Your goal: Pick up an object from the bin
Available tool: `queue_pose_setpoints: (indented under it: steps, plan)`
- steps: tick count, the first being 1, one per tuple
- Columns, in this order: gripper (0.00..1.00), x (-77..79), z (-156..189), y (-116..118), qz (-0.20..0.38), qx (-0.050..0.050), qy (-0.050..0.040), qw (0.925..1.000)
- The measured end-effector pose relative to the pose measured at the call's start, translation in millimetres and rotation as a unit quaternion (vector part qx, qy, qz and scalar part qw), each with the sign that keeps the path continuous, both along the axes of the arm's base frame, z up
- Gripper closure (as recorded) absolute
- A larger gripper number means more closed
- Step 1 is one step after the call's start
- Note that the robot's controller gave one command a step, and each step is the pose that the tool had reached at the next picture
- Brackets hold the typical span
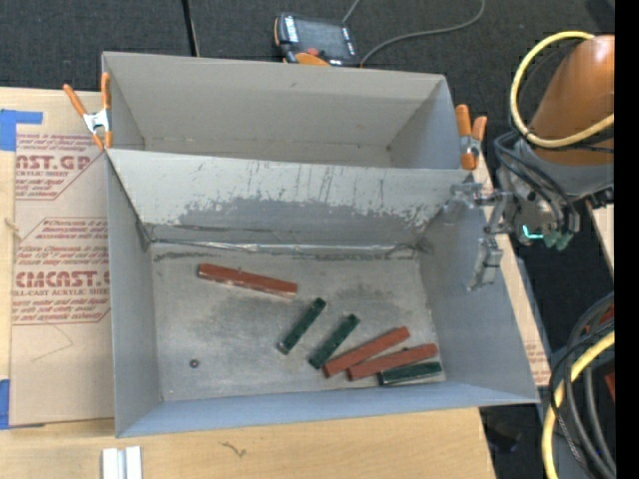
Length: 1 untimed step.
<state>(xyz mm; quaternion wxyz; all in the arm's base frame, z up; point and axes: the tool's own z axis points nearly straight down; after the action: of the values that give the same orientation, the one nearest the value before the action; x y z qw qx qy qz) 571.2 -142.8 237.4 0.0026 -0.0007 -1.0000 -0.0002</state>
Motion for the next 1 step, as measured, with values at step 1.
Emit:
queue_pose_setpoints:
  steps: [1]
  plan:
    - [0.00,-2.1,-99.6,27.7,-0.002,0.001,0.0004,1.0000]
